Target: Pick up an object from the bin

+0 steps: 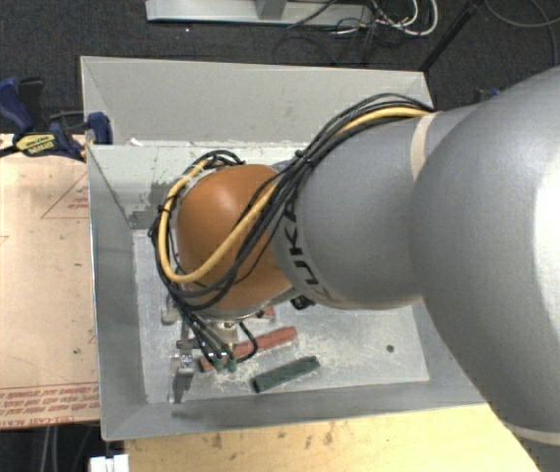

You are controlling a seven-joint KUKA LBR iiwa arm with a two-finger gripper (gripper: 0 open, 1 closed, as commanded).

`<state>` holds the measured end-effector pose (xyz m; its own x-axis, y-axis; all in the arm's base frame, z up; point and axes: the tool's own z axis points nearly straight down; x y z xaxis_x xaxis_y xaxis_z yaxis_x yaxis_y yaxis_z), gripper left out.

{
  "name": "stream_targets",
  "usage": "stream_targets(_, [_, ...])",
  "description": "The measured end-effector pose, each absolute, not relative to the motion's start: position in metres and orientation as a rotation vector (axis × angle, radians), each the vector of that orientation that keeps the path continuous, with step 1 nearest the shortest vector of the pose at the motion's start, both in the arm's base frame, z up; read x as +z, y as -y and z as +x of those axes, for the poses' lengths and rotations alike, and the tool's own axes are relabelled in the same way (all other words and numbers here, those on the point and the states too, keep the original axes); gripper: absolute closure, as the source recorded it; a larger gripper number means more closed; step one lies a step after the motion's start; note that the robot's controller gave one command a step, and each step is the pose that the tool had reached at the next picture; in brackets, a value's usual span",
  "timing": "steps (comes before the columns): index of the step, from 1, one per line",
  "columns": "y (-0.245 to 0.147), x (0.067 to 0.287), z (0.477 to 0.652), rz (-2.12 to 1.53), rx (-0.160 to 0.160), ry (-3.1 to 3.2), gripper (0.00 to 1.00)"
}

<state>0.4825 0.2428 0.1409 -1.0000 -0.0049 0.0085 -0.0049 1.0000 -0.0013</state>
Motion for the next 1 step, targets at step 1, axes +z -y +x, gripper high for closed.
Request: stream_targets(1, [-0.2415, 0.1452, 0.4850, 0.000, -0.001, 3.141, 0.00])
